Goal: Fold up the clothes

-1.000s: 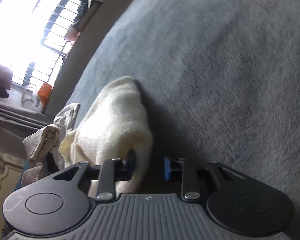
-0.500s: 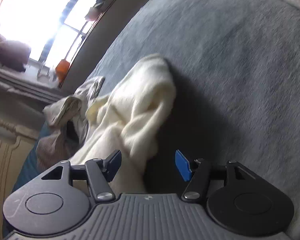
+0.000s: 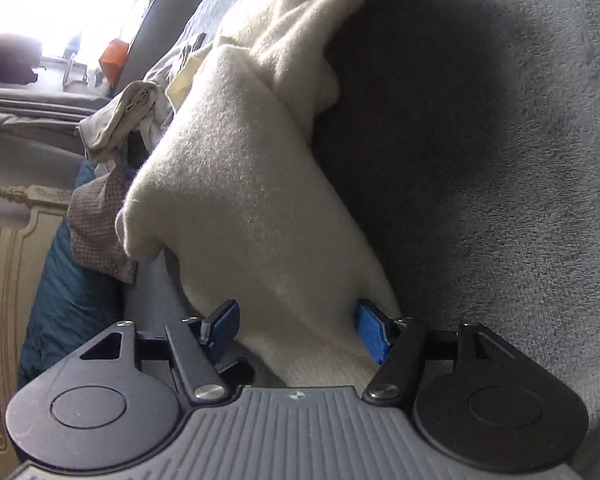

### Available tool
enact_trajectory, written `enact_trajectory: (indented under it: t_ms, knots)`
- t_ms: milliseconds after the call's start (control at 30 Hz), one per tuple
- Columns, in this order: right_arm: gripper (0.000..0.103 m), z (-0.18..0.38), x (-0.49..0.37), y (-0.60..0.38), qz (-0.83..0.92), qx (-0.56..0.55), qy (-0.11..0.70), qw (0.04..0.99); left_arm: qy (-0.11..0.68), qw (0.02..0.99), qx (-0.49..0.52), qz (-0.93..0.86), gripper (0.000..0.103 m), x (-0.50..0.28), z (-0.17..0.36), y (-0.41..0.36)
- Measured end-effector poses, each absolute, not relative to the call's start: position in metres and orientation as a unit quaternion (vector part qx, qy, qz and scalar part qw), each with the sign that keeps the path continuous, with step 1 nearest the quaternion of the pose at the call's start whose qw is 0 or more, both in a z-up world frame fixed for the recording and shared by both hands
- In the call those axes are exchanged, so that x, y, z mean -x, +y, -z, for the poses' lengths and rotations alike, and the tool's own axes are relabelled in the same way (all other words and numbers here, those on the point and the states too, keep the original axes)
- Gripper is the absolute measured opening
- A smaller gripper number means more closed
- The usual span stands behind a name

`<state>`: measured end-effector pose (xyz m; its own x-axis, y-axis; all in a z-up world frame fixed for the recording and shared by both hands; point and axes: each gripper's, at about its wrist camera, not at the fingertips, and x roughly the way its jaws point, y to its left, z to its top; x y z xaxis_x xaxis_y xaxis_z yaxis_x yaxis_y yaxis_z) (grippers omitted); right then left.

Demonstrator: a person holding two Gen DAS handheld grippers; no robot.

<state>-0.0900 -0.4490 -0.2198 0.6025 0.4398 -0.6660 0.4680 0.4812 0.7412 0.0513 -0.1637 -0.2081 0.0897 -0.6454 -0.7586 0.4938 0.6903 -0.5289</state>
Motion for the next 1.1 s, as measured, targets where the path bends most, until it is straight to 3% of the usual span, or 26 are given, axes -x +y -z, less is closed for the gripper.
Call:
enact_trajectory:
  t_ms: [133, 400, 567, 967, 1100]
  knots:
    - [0.066, 0.227, 0.099, -0.457, 0.022, -0.529, 0.443, 0.723, 0.562, 0.729, 0.063, 0.386, 0.042, -0.046, 0.220, -0.163]
    - [0.066, 0.257, 0.125, -0.471, 0.064, -0.624, 0.373, 0.684, 0.537, 0.750, 0.126, 0.366, 0.040, -0.054, 0.231, -0.161]
    - [0.065, 0.274, 0.138, -0.474, 0.070, -0.669, 0.337, 0.659, 0.531, 0.764, 0.098, 0.352, 0.010, -0.056, 0.224, -0.170]
    - [0.066, 0.265, 0.132, -0.470, 0.069, -0.639, 0.351, 0.682, 0.388, 0.830, 0.280, 0.286, 0.008, -0.092, 0.110, -0.057]
    - [0.066, 0.264, 0.132, -0.470, 0.067, -0.638, 0.351, 0.682, 0.353, 0.858, 0.282, 0.244, 0.008, -0.114, 0.090, -0.025]
